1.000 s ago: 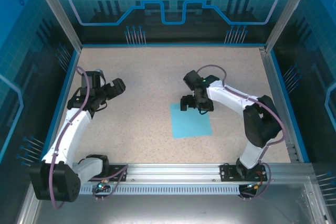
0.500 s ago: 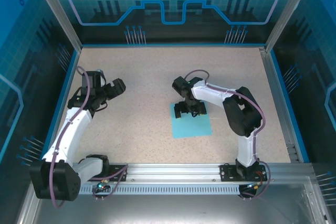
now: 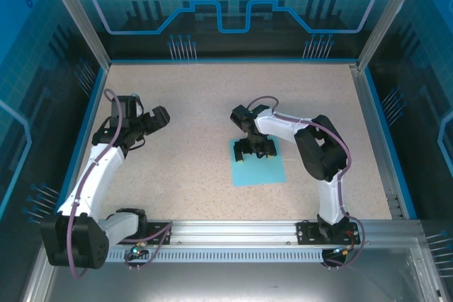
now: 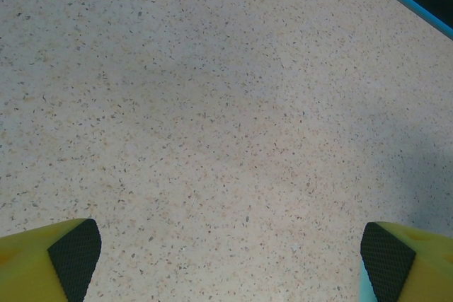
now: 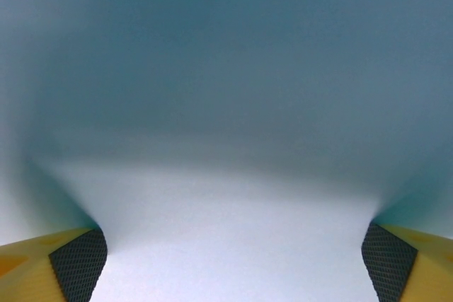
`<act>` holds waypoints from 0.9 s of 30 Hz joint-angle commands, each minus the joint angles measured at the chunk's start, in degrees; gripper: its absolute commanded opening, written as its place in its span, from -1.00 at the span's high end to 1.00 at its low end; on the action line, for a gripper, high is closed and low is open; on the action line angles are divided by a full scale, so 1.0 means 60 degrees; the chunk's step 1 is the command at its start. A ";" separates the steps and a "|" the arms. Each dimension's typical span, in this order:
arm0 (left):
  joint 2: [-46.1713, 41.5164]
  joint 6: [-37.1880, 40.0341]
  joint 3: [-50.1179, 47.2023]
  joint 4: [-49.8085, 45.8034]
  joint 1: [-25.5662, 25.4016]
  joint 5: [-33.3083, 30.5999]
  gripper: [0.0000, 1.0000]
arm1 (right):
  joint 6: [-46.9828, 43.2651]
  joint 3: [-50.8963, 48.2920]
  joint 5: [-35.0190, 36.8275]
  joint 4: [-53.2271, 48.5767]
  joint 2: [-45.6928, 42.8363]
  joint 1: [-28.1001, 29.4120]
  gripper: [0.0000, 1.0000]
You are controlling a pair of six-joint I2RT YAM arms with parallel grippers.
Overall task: Fold a paper plane with a square sheet of paper (pick it up from the middle)
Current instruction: Fold the square sheet of paper in half at the center of the table.
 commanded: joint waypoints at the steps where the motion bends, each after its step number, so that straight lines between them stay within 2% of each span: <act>1: 0.0034 -0.0199 0.0220 -0.0083 -0.0060 0.0103 -0.97 | 0.0146 -0.0733 -0.0334 0.0289 0.0987 -0.0012 -0.92; 19: 0.0049 -0.0226 0.0196 -0.0140 -0.0061 0.0097 -0.97 | 0.0265 -0.1225 0.0047 0.0410 0.0555 -0.0360 -0.64; 22: 0.0063 -0.0272 0.0197 -0.0127 -0.0060 0.0147 -0.97 | 0.0213 -0.1195 -0.0186 0.0627 0.0155 -0.0375 -0.46; 27: 0.0174 -0.0435 -0.0019 0.0147 -0.0060 0.0930 -0.97 | 0.0316 -0.1249 -0.1407 0.1628 -0.0745 -0.0375 0.06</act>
